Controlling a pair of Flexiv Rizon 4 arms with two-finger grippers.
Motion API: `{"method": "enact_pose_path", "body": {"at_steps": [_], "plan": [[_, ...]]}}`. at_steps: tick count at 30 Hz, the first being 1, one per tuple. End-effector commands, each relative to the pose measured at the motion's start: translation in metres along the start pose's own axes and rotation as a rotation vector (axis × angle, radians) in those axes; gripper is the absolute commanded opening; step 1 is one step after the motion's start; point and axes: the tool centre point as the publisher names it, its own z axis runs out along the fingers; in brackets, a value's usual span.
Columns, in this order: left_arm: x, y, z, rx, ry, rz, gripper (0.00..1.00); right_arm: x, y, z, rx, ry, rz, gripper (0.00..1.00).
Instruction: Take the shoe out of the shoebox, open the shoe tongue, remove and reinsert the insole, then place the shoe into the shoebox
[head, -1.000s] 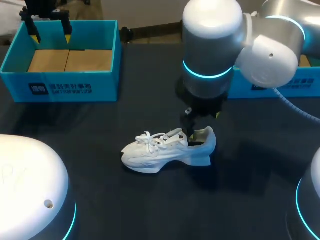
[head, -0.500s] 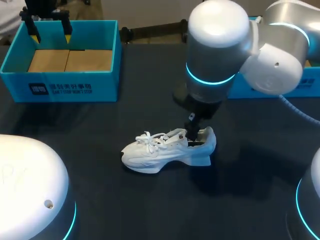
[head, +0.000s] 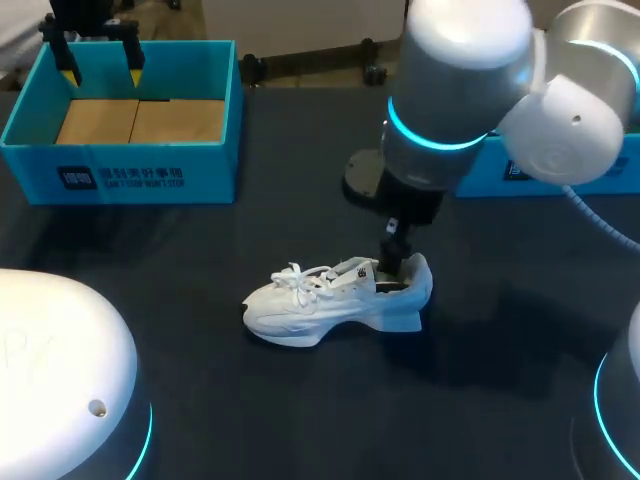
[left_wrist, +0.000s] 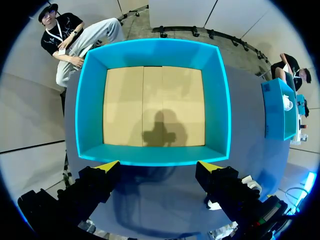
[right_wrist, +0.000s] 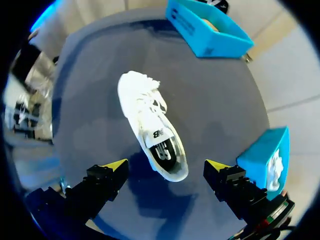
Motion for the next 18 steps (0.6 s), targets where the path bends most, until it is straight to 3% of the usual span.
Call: {"method": "enact_pose_path", "body": {"at_steps": [1, 4, 11, 18], "plan": [[0.000, 0.000, 0.000, 0.000, 0.000, 0.000, 1.00, -0.008, -0.028, -0.007, -0.176, 0.049, -0.149, 1.00], [0.000, 0.000, 0.000, 0.000, 0.000, 0.000, 1.00, -0.012, -0.040, -0.011, -0.248, 0.081, -0.204, 1.00], [0.000, 0.000, 0.000, 0.000, 0.000, 0.000, 1.00, -0.023, -0.066, -0.007, -0.328, 0.067, -0.239, 1.00], [0.000, 0.000, 0.000, 0.000, 0.000, 0.000, 1.00, -0.031, -0.090, 0.004, -0.493, 0.101, -0.307, 1.00]]}}
